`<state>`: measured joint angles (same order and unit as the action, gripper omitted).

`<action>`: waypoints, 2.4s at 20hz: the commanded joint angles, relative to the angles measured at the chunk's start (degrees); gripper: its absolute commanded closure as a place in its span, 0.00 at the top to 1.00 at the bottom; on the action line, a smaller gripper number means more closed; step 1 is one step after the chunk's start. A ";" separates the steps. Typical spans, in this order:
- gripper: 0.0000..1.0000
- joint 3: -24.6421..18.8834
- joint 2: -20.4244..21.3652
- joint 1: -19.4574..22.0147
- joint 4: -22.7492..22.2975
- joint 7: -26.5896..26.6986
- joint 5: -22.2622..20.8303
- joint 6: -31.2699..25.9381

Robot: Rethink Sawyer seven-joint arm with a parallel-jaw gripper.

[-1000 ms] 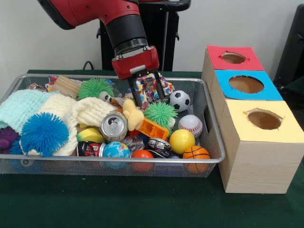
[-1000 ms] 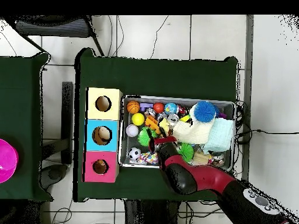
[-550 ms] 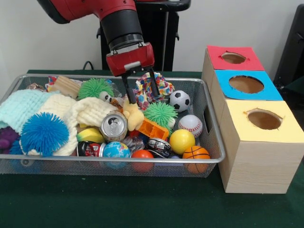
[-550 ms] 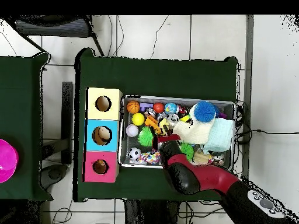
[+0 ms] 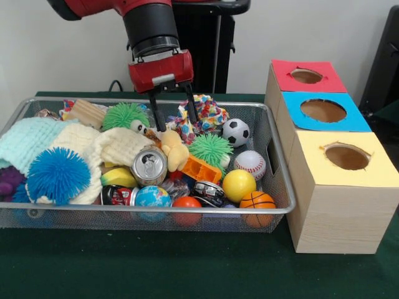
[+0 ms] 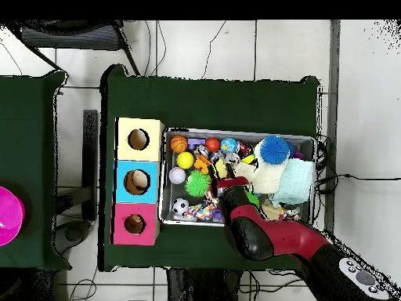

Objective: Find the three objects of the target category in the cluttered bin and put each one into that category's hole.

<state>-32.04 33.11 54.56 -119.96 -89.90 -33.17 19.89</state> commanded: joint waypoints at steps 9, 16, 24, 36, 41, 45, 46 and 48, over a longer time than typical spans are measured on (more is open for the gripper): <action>1.00 1.73 -6.08 -0.56 7.35 -8.68 0.04 -2.38; 1.00 3.52 -6.71 -1.50 8.11 -8.42 -0.22 0.48; 1.00 5.17 -5.47 -2.82 9.03 -7.69 -0.24 1.93; 1.00 7.69 -4.28 -4.68 10.00 -6.95 -0.65 3.52; 1.00 8.82 -3.95 -5.42 10.83 -6.85 -0.74 4.76; 1.00 9.92 -4.14 -6.19 11.17 -6.77 -0.63 5.48; 1.00 10.18 -4.10 -6.37 11.19 -6.79 -0.55 5.64; 1.00 10.70 -4.01 -6.73 11.20 -6.80 -0.39 6.07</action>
<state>-24.88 28.84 49.15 -117.33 -89.90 -33.15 22.33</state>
